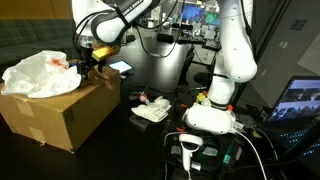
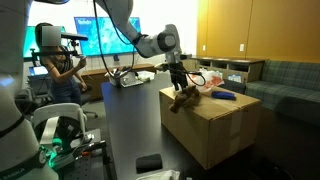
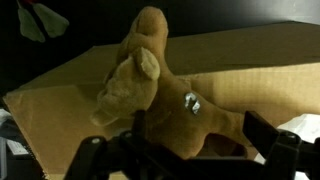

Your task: Retrieve the stuffed deer from the box and place it on the table. Lift the black object on the table and position it on top of the box. Take the plastic on the box and place it to the right of the table. Grab the red toy and the towel, then place them on the box. Lastly, pick up the blue object from the box and place it on the table.

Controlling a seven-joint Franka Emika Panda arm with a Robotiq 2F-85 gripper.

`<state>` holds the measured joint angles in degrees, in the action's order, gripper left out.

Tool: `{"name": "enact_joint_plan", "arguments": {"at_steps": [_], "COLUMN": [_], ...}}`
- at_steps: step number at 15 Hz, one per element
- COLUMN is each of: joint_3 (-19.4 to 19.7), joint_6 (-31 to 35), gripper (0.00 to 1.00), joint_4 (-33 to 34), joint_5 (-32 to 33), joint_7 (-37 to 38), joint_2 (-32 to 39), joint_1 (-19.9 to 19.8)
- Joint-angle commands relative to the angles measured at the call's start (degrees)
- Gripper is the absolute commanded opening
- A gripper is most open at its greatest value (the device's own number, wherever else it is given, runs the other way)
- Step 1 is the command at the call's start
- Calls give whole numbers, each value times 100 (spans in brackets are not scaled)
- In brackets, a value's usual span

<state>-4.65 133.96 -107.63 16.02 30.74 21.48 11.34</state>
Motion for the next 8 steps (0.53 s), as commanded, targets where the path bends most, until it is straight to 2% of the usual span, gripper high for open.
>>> {"name": "enact_joint_plan", "arguments": {"at_steps": [1,4,5,6,8], "joint_3": [197,249,270,284,296], "joint_6": [122,131,134,130,130], "gripper": [100,100,96,75,70], "joint_4": [252,318,330,322,330], "joint_5": [-201,-403,-440,-485,-596], "joint_7": [-3,-103,-107,-125,-171], "joint_2": [263,416,453,457,485], "joint_1": [94,51,54,52,40]}}
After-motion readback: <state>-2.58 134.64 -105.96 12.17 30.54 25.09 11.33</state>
